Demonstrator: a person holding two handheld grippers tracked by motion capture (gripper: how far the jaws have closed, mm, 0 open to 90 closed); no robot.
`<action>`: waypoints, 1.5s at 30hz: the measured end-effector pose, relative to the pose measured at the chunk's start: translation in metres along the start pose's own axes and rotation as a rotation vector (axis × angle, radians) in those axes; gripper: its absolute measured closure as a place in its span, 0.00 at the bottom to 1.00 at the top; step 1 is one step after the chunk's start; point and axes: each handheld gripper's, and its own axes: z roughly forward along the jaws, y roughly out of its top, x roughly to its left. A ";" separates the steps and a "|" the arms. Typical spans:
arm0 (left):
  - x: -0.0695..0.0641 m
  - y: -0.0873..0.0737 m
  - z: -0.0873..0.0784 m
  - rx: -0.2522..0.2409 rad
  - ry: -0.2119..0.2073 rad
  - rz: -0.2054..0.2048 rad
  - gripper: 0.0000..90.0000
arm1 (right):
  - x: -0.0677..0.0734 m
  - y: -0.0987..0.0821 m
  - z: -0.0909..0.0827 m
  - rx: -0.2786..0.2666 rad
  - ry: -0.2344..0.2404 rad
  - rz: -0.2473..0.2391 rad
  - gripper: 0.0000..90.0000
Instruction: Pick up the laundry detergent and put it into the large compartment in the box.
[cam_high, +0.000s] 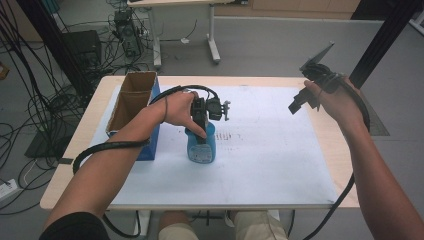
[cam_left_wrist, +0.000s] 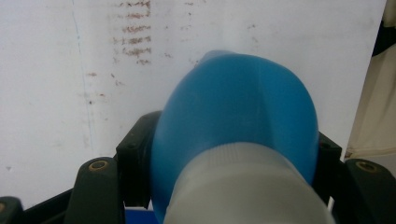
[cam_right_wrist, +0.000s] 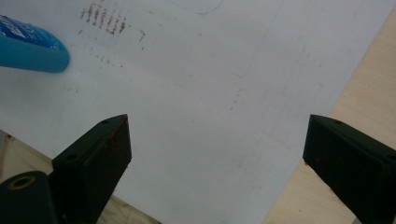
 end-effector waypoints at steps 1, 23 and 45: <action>0.000 0.000 0.000 0.000 0.000 0.000 0.40 | 0.000 0.000 0.000 0.000 0.000 0.000 0.09; 0.000 0.000 0.000 0.003 0.000 -0.002 0.40 | 0.002 0.001 0.000 -0.004 -0.008 -0.002 0.09; 0.002 -0.001 -0.001 0.002 -0.004 -0.010 0.40 | 0.003 0.002 0.000 0.002 -0.006 -0.001 0.09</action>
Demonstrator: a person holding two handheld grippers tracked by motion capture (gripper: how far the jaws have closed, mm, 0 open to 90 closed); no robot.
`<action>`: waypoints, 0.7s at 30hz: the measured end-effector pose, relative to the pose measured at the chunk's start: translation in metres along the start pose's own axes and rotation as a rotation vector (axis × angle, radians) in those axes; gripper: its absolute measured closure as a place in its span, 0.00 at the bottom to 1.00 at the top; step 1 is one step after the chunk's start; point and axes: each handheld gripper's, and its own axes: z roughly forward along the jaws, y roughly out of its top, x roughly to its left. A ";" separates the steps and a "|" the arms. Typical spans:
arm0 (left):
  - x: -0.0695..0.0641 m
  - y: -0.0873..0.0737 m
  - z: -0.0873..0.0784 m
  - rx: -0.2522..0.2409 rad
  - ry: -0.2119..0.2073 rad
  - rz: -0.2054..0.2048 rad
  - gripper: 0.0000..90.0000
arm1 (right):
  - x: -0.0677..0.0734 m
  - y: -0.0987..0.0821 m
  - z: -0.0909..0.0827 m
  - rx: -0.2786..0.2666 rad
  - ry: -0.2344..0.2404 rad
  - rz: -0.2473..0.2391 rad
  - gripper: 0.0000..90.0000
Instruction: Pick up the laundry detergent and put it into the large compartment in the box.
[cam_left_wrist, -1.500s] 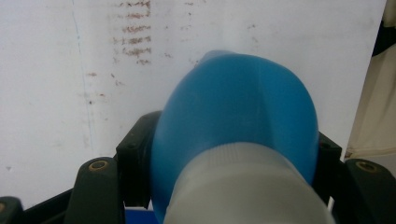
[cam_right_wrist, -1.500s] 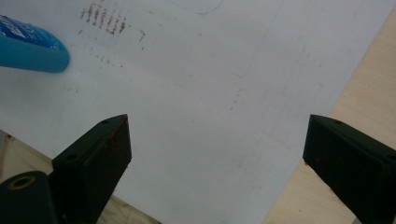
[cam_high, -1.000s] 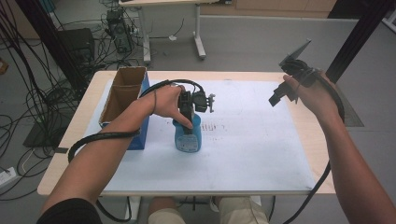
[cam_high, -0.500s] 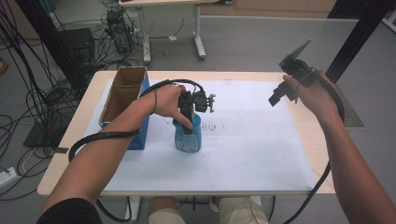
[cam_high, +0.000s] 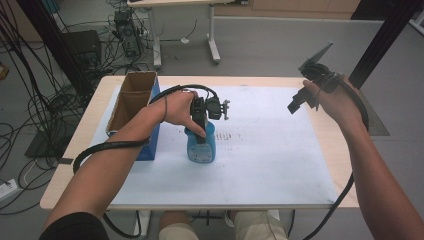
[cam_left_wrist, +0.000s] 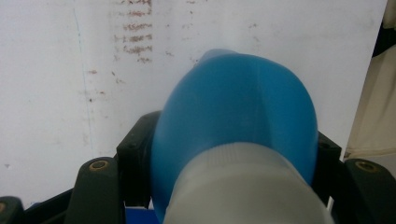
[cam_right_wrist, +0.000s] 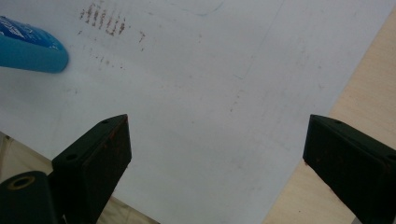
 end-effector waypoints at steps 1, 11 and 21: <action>0.000 0.000 0.000 0.000 0.000 0.000 0.40 | 0.000 0.000 0.000 0.000 0.000 0.001 0.09; 0.000 0.001 0.000 0.002 0.002 -0.004 0.40 | 0.000 0.000 0.001 0.002 0.000 -0.002 0.09; -0.002 0.002 0.000 0.010 0.006 -0.007 0.40 | 0.001 -0.001 0.000 0.002 0.001 -0.004 0.09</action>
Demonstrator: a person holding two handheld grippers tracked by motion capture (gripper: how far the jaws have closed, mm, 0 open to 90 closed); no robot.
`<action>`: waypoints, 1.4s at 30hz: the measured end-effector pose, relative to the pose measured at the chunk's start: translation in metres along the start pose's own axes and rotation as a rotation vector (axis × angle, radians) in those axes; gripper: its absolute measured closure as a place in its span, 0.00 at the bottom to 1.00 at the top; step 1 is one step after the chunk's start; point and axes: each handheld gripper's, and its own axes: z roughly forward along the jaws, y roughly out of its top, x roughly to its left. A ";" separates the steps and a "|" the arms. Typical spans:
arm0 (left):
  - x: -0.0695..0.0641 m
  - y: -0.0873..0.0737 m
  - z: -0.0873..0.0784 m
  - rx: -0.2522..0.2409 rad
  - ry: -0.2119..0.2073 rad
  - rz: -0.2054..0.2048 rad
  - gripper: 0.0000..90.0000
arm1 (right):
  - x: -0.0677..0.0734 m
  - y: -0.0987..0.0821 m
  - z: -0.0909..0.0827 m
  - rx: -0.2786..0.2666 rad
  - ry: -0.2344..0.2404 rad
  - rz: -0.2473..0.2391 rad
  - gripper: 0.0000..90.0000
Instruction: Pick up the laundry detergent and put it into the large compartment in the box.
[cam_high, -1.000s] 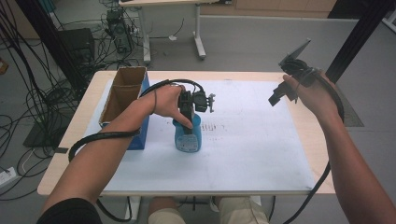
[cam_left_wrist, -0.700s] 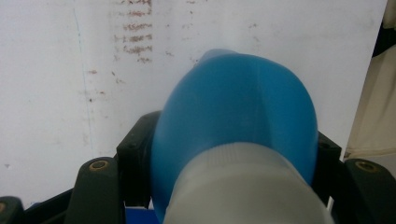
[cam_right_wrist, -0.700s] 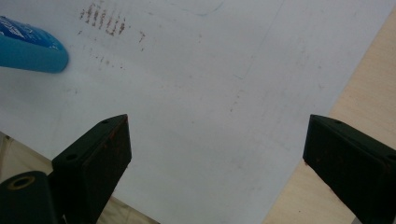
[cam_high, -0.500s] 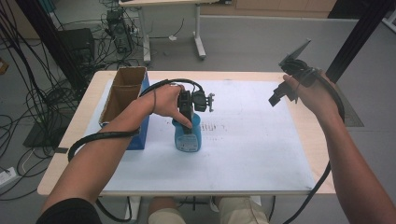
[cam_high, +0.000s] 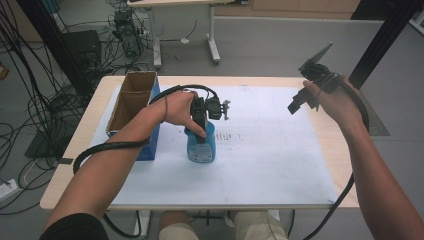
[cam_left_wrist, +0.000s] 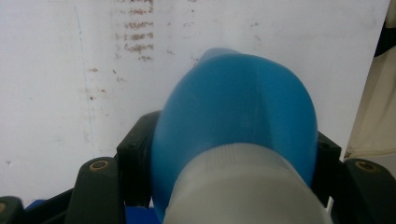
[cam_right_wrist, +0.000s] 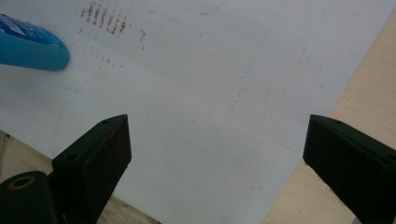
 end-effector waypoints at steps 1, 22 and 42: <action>0.000 0.000 0.000 -0.002 0.001 -0.001 0.40 | 0.000 0.000 0.000 0.000 0.000 0.001 0.09; 0.002 -0.002 -0.001 0.003 -0.006 -0.029 0.40 | 0.003 -0.001 0.000 -0.010 -0.008 -0.010 0.09; -0.002 -0.009 -0.077 -0.039 0.060 -0.243 0.41 | 0.010 -0.001 0.002 -0.007 -0.013 -0.032 0.08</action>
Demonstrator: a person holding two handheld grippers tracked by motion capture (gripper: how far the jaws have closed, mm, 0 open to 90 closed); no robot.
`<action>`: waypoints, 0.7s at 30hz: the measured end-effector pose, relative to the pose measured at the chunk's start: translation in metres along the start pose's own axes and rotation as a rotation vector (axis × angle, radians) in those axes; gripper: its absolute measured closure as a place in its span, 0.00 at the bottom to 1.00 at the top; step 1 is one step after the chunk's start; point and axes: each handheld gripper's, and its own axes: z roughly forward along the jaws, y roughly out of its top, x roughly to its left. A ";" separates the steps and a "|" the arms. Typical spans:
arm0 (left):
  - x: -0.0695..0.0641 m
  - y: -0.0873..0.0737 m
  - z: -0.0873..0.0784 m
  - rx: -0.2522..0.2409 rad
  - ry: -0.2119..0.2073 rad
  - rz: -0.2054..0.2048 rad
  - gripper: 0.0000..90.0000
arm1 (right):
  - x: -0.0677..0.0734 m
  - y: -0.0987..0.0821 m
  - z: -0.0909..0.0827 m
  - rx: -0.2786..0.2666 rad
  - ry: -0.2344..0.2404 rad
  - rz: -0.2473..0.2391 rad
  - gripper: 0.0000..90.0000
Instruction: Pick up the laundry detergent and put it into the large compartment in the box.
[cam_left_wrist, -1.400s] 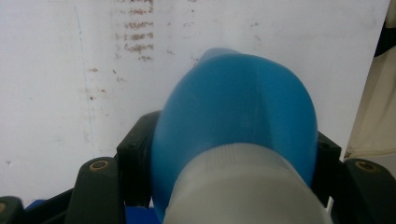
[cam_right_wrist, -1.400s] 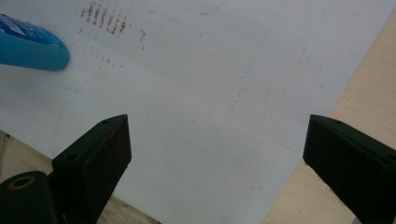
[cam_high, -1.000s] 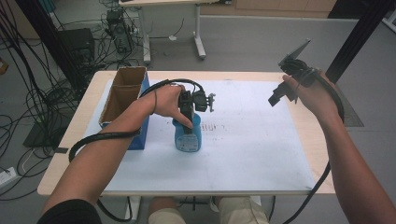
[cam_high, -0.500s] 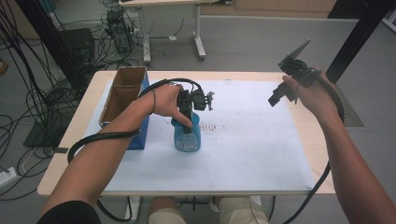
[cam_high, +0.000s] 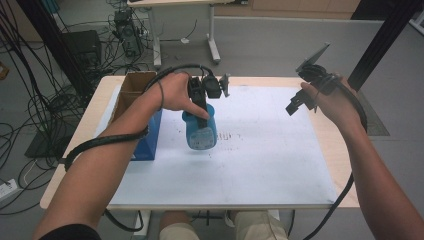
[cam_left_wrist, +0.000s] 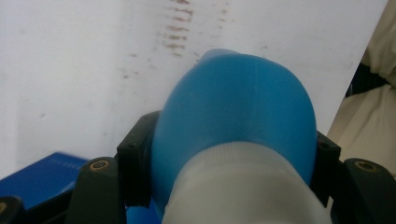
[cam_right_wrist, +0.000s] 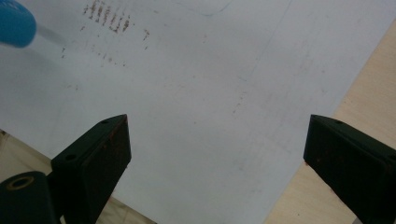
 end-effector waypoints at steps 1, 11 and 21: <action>0.001 0.001 -0.009 0.003 0.008 -0.027 0.41 | 0.001 0.002 0.001 0.007 0.003 -0.005 0.08; 0.019 -0.005 -0.107 0.002 0.065 -0.334 0.41 | 0.011 0.005 -0.005 0.004 0.007 -0.035 0.08; 0.034 -0.027 -0.169 -0.021 0.114 -0.619 0.41 | 0.016 0.008 -0.008 0.012 0.008 -0.054 0.09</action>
